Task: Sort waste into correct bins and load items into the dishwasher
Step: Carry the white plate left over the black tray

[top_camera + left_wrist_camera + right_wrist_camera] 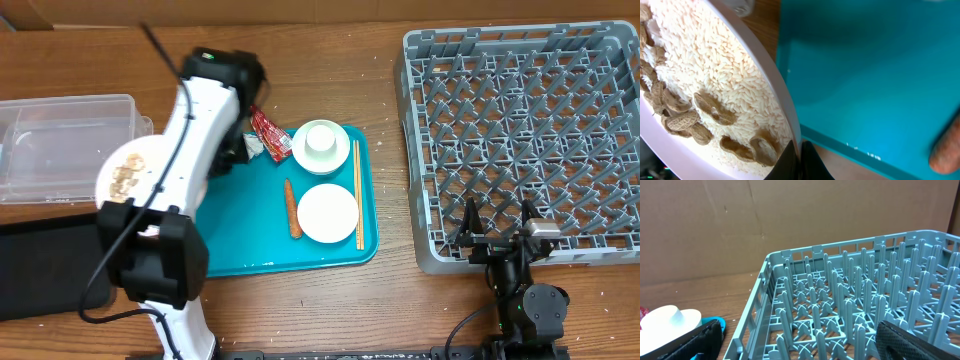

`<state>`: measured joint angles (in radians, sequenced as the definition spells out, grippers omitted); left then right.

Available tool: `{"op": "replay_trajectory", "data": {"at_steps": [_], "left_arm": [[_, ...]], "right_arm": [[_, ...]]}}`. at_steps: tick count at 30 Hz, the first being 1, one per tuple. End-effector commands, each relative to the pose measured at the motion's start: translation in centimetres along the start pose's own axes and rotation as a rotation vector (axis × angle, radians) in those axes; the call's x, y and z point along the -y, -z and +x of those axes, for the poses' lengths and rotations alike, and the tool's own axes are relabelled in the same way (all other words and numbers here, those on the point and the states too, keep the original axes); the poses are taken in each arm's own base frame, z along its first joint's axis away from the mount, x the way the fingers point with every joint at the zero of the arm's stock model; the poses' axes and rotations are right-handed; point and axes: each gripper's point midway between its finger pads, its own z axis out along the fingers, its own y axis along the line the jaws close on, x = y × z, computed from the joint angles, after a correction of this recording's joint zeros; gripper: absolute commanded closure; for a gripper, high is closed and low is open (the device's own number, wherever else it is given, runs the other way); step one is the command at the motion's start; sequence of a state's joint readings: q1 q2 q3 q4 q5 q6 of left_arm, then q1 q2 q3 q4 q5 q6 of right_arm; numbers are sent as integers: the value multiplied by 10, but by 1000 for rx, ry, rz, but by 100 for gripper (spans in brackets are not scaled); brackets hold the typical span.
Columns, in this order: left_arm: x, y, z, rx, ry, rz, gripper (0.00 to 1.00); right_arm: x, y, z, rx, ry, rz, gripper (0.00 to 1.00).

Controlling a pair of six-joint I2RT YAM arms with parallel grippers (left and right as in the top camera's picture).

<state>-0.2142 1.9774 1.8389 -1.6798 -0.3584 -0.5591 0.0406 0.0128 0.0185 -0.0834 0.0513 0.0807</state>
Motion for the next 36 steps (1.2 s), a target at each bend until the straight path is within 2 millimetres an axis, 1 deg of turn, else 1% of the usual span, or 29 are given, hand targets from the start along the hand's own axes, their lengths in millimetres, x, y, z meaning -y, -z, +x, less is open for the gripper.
{"op": "replay_trajectory", "data": {"at_steps": [1,3,4,8,14,17,21,25,29,33,36], "left_arm": [[-41,8,-20,48,125,3,96],[-59,5,-25,45,174,31,96],[-64,3,-28,40,189,55,96],[-75,-8,-40,11,219,209,96],[-106,-25,-63,37,327,318,96],[-119,-32,-65,30,379,349,96],[-145,-44,-66,16,465,371,96],[-160,-51,-70,20,520,454,96],[-186,-61,-71,29,605,480,96],[-201,-67,-76,61,637,572,96],[-212,-72,-74,67,677,625,96]], "right_arm": [[1,0,2,3,3,2,0],[1,0,2,3,3,2,0],[1,0,2,3,3,1,0],[1,0,2,3,3,1,0],[1,0,2,3,3,2,0],[1,0,2,3,3,2,0],[1,0,2,3,3,2,0],[1,0,2,3,3,2,0],[1,0,2,3,3,2,0],[1,0,2,3,3,2,0],[1,0,2,3,3,2,0]]}}
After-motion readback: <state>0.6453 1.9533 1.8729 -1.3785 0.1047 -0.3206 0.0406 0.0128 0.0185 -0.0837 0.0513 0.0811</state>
